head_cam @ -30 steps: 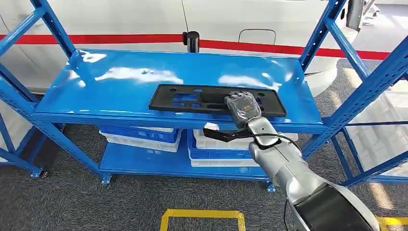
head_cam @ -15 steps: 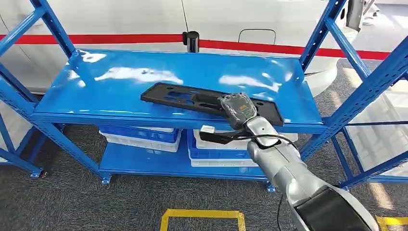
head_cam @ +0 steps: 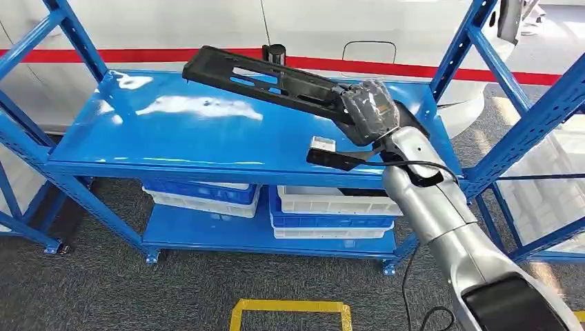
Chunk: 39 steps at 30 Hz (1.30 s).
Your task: Take the parts from the cabinet and place them on the table.
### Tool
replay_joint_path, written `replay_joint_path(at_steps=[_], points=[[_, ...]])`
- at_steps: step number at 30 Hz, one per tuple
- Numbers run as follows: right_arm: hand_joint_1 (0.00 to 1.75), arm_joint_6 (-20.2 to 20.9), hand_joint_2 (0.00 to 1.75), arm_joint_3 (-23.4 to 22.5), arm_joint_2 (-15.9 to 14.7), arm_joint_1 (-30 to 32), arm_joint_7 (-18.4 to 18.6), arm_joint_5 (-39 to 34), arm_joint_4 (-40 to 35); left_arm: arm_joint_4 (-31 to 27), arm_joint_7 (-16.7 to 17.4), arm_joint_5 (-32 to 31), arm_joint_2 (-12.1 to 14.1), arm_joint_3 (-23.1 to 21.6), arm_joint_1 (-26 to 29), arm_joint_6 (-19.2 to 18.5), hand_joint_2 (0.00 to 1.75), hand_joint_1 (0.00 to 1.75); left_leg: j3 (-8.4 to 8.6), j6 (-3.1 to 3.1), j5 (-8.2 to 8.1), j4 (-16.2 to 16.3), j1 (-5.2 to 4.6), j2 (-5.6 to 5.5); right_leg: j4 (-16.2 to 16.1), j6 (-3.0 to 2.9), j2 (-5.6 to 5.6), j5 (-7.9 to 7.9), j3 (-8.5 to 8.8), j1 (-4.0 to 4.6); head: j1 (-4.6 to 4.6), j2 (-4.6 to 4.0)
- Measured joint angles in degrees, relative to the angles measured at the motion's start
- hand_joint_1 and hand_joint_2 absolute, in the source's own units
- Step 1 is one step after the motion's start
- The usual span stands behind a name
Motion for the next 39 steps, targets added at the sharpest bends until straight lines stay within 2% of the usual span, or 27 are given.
replay_joint_path(at_steps=[6,13,16,20,26,30,34,35,36,37,38,39], points=[[1.69,0.94,1.75,-0.02,-3.26,3.58,0.96,-0.35,-9.51,0.00,-0.13,0.29,0.22,0.33,-0.08,0.07,1.75,0.00,0.00,0.00,0.00,-0.01,0.00,0.03,0.00,0.00,0.02,0.00,0.00,0.00,0.00,0.00],[1.69,0.99,1.75,-0.04,-4.99,6.16,1.05,-0.72,-13.65,-0.02,0.35,1.01,0.44,1.18,-0.14,-0.04,1.75,0.00,0.00,0.00,0.00,-0.01,0.00,0.04,0.00,0.00,0.02,0.00,0.01,0.00,0.00,0.00],[1.69,0.94,1.75,-0.83,-5.10,7.52,0.79,-2.51,-14.48,-0.02,3.99,0.29,0.50,1.42,-0.30,0.02,1.75,0.00,0.00,0.00,0.00,-0.01,0.00,0.02,0.00,0.00,0.02,0.00,0.01,0.00,-0.02,0.00],[1.69,0.90,1.75,-1.51,-5.23,9.09,0.35,-3.19,-14.92,-0.02,5.73,-0.35,0.61,1.40,-0.44,0.22,1.75,0.00,0.00,0.00,0.00,-0.01,0.00,0.03,0.00,0.00,0.02,0.00,0.01,0.00,0.00,0.00],[1.69,0.68,1.75,-3.04,-5.27,10.94,-0.48,-4.66,-14.92,-0.02,12.40,-2.45,0.77,1.38,-0.83,1.53,1.75,0.00,0.00,0.03,-0.03,0.06,-0.15,0.01,-0.06,0.01,0.01,0.02,-0.01,-0.12,-0.02,0.00],[1.69,-0.30,1.75,-3.96,-5.34,12.83,-1.31,-4.72,-14.48,-0.02,14.05,-3.19,0.88,1.29,-1.16,2.06,1.75,0.00,-0.02,0.11,-0.08,0.11,-0.48,0.01,-0.11,0.09,0.03,0.06,-0.04,-0.40,0.00,0.00],[1.69,-0.33,1.75,-4.31,-5.34,13.49,-1.33,-4.70,-14.20,-0.02,14.32,-3.21,1.05,1.29,-1.35,2.10,1.75,0.00,-0.33,0.46,-0.30,0.34,-0.98,0.03,-0.28,0.33,0.07,0.21,-0.32,-0.89,-0.02,0.00],[1.69,-0.33,1.75,-4.35,-5.34,13.49,-1.33,-4.70,-14.16,-0.02,14.38,-3.21,1.09,1.27,-1.36,2.10,1.75,0.00,-0.45,0.56,-0.32,0.35,-1.08,0.04,-0.52,0.53,0.08,0.34,-0.41,-0.94,-0.07,0.00],[1.69,-0.33,1.75,-4.44,-5.34,13.48,-1.35,-4.70,-14.16,-0.02,14.43,-3.21,1.09,1.27,-1.40,2.10,1.75,0.00,-0.49,0.96,0.01,0.13,-1.10,0.07,-0.75,0.93,0.12,0.62,-0.23,-0.94,-0.09,0.00],[1.69,-0.33,1.75,-4.68,-5.34,13.54,-1.33,-4.70,-14.16,-0.07,14.54,-3.21,1.14,1.29,-1.46,2.10,1.75,0.00,-0.10,1.66,0.54,-0.86,-0.44,0.19,-0.52,0.84,0.08,0.02,-0.61,-1.09,0.00,0.00],[1.69,-0.33,1.75,-4.94,-5.36,13.55,-1.35,-4.70,-14.13,-0.07,14.53,-3.21,1.09,1.29,-1.50,2.10,1.75,0.00,0.04,1.87,0.71,-1.11,-0.49,0.40,1.38,0.31,0.04,-0.79,-1.76,-0.94,0.15,0.00],[1.69,-0.33,1.75,-5.07,-5.32,13.48,-1.33,-4.66,-14.13,-0.07,14.56,-3.26,1.09,1.29,-1.53,2.10,1.75,0.00,-0.05,2.01,0.79,-1.12,-0.44,0.47,5.99,-0.36,0.04,-2.62,-4.15,-0.74,0.20,0.00]])
